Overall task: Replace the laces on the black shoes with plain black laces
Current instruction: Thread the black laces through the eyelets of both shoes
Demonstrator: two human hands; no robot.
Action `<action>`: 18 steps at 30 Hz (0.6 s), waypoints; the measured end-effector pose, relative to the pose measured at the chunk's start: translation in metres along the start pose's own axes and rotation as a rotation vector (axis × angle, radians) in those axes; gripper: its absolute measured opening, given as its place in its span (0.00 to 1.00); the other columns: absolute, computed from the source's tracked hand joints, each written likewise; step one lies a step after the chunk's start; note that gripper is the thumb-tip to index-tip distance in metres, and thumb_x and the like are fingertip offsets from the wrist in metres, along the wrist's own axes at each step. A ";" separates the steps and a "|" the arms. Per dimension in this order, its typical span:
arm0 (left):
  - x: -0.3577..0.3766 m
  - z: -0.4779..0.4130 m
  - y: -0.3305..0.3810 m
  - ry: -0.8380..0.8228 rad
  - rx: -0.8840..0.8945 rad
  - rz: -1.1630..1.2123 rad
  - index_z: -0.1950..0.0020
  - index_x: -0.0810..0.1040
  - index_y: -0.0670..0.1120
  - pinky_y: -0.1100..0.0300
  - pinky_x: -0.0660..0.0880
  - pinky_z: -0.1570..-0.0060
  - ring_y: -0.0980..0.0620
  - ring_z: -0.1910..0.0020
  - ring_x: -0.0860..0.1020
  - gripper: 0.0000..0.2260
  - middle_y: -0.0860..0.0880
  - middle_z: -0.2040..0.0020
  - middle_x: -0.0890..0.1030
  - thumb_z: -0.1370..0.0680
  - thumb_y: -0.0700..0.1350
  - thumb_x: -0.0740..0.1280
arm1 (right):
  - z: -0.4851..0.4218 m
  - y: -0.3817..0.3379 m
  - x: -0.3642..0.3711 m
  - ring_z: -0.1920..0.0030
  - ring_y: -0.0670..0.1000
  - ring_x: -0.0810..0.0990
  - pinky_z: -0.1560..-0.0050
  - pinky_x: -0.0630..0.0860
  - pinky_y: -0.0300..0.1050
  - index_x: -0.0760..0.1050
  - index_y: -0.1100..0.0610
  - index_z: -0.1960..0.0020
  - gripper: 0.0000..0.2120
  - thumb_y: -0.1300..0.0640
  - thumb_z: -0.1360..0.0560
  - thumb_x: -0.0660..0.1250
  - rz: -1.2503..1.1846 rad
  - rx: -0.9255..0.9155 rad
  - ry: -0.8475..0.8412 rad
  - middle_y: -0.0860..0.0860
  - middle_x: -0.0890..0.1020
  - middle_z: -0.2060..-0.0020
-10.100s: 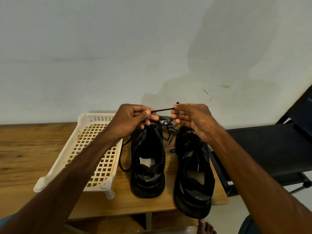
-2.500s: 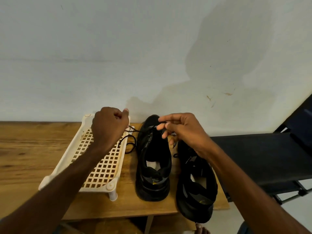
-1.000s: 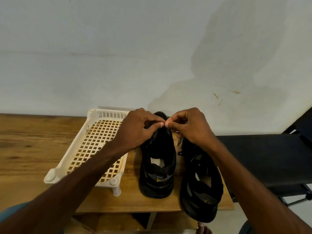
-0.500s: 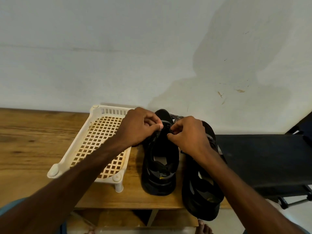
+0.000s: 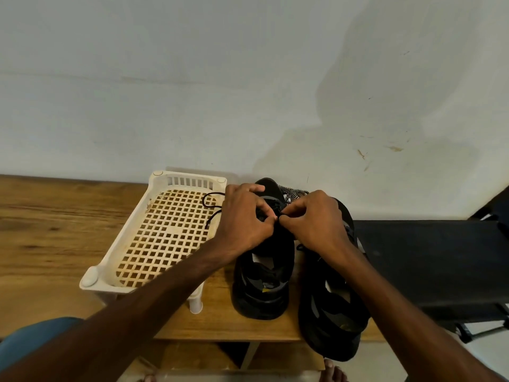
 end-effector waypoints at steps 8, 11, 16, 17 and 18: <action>0.009 0.001 0.003 0.011 0.027 -0.056 0.56 0.87 0.52 0.54 0.63 0.32 0.53 0.31 0.63 0.03 0.56 0.32 0.75 0.28 0.44 0.75 | 0.001 0.001 0.000 0.62 0.40 0.82 0.58 0.79 0.37 0.87 0.50 0.53 0.04 0.54 0.27 0.76 -0.003 -0.011 -0.012 0.45 0.86 0.61; 0.010 0.002 0.004 0.023 0.028 -0.040 0.56 0.87 0.52 0.51 0.63 0.32 0.52 0.31 0.63 0.04 0.56 0.32 0.75 0.27 0.44 0.75 | 0.000 0.001 0.001 0.64 0.38 0.80 0.63 0.74 0.31 0.87 0.50 0.53 0.04 0.54 0.27 0.76 -0.001 -0.013 -0.015 0.45 0.86 0.61; 0.009 0.004 0.002 0.062 0.010 -0.061 0.54 0.87 0.53 0.56 0.60 0.34 0.52 0.31 0.63 0.04 0.57 0.32 0.75 0.26 0.45 0.75 | -0.001 -0.001 0.002 0.65 0.39 0.80 0.64 0.74 0.31 0.87 0.52 0.51 0.06 0.52 0.27 0.76 0.016 -0.050 -0.050 0.46 0.86 0.60; 0.010 0.004 0.002 0.061 -0.003 -0.056 0.53 0.87 0.53 0.56 0.61 0.34 0.52 0.31 0.64 0.04 0.57 0.32 0.75 0.25 0.45 0.75 | -0.001 -0.001 0.002 0.66 0.41 0.82 0.64 0.76 0.33 0.87 0.51 0.52 0.05 0.51 0.26 0.75 0.012 -0.051 -0.065 0.45 0.86 0.61; 0.011 0.005 0.001 0.060 -0.014 -0.042 0.51 0.87 0.53 0.55 0.62 0.33 0.52 0.31 0.64 0.04 0.57 0.33 0.75 0.25 0.46 0.75 | -0.002 -0.001 0.002 0.68 0.43 0.83 0.66 0.78 0.35 0.86 0.51 0.53 0.05 0.51 0.24 0.74 -0.010 -0.047 -0.088 0.46 0.86 0.63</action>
Point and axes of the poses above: each hand's wrist, its own z-axis away from the middle knuckle, its own x-axis out of the palm, y = z × x, the point moved 8 cm from there along -z, towards the middle knuckle
